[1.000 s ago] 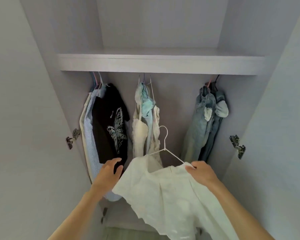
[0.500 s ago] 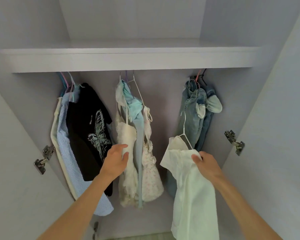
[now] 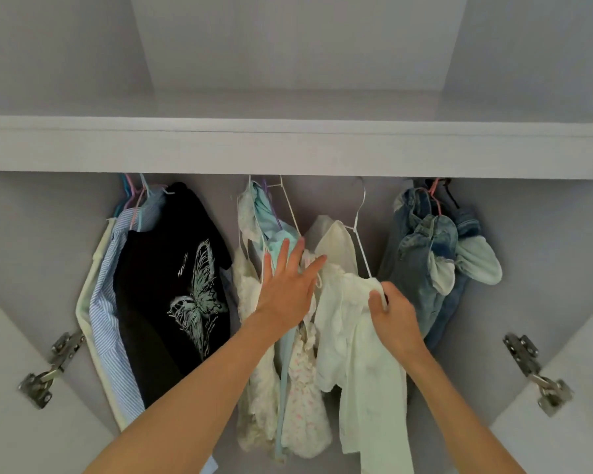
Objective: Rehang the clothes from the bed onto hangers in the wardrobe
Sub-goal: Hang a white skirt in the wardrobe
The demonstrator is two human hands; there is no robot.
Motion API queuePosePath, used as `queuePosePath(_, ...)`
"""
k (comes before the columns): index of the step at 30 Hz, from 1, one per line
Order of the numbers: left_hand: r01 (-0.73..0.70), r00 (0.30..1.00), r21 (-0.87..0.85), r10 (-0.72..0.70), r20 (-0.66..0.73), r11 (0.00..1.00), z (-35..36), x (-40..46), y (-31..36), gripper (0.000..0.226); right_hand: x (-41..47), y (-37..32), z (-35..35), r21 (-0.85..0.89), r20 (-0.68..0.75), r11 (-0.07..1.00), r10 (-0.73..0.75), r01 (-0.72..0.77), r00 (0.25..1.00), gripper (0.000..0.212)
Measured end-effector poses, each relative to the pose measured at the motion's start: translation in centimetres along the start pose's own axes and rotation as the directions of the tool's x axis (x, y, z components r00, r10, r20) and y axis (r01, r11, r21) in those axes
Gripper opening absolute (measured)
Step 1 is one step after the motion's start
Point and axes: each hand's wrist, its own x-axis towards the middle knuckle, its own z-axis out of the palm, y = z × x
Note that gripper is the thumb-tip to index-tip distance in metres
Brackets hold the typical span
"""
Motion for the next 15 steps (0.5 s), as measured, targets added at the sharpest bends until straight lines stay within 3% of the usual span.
queuePosePath(4, -0.059, 0.998, 0.098, 0.057, 0.025, 0.993, 1.5, 3.3, 0.2, 0.049, 2.7, 1.0, 0.1, -0.020, 0.048, 0.998, -0.063, 0.064, 0.997, 0.021)
queuePosePath(7, 0.002, 1.000, 0.097, -0.004, 0.019, 0.995, 2.5, 3.5, -0.9, 0.055, 4.1, 1.7, 0.4, -0.028, 0.079, 0.994, -0.103, 0.106, 0.992, 0.022)
queuePosePath(13, 0.133, 0.978, 0.062, -0.121, -0.171, 0.989, 2.9, 1.6, -3.6, 0.030, 6.1, 0.9, 2.3, -0.003, 0.053, 0.987, -0.157, 0.158, 0.986, 0.021)
queuePosePath(15, 0.208, 0.958, 0.024, -0.199, -0.204, 0.978, 2.7, 1.1, -4.3, 0.033, 7.1, -0.3, 3.2, 0.017, 0.037, 0.986, -0.168, 0.168, 0.985, 0.021)
